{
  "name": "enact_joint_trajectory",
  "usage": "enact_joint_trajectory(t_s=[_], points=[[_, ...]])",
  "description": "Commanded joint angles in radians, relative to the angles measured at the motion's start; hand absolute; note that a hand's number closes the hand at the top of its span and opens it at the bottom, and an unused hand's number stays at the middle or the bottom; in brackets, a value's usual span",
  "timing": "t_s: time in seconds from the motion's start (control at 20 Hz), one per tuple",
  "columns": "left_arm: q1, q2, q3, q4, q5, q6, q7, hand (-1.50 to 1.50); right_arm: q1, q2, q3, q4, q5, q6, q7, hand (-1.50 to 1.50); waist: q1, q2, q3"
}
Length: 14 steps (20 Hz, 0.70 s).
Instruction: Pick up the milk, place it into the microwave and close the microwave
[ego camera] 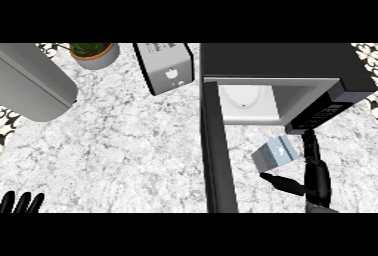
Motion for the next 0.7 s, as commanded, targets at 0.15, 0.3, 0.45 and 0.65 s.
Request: enact_joint_trajectory(t_s=[0.15,0.3,0.45,0.65], points=[[-0.044,0.01,0.065,0.053,0.031,-0.015,-0.009,-1.5,-0.066,-0.018,-0.036,0.167,-0.042,0.125,-0.076,-1.5,-0.001,0.0,0.0],[-0.083,-0.022,0.003,0.035,-0.021,0.03,0.042,-1.5,-0.02,0.012,-0.003,0.183,-0.021,0.144,-0.124,-1.5,-0.005,0.0,0.0],[-0.017,0.012,0.078,0.075,0.046,-0.052,-0.05,-1.5,-0.125,0.025,-0.051,0.282,-0.03,0.092,-0.154,-1.5,0.001,-0.001,0.0],[-0.009,0.007,0.058,-0.002,0.035,-0.047,0.026,-1.5,-0.174,0.021,-0.082,0.39,-0.033,0.097,-0.244,-1.5,0.002,0.0,0.0]])
